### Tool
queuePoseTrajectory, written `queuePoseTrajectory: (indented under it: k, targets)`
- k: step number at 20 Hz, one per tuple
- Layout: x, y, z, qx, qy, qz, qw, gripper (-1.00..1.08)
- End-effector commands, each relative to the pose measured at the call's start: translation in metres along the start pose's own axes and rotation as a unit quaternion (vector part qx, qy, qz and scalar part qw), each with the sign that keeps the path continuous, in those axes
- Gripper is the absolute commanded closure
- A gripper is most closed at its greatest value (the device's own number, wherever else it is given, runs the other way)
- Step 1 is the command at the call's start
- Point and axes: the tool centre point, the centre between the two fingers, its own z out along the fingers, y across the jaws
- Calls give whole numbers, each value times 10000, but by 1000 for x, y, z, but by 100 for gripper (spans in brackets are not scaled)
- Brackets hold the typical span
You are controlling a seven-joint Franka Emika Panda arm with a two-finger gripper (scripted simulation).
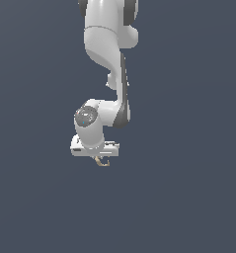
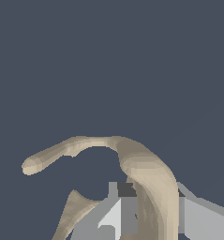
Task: Pick up the object and move it to a goal position.
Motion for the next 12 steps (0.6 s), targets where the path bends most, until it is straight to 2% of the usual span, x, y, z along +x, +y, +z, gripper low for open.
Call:
queuePoseTrajectory:
  k: [1,6,12]
  targets:
    - [1,-2,-6,0,5,-2,10000,108]
    - [5,-12,-32,0,5,-2,10000,108]
    - [11,-31,-84,-2,6,-1,10000,108]
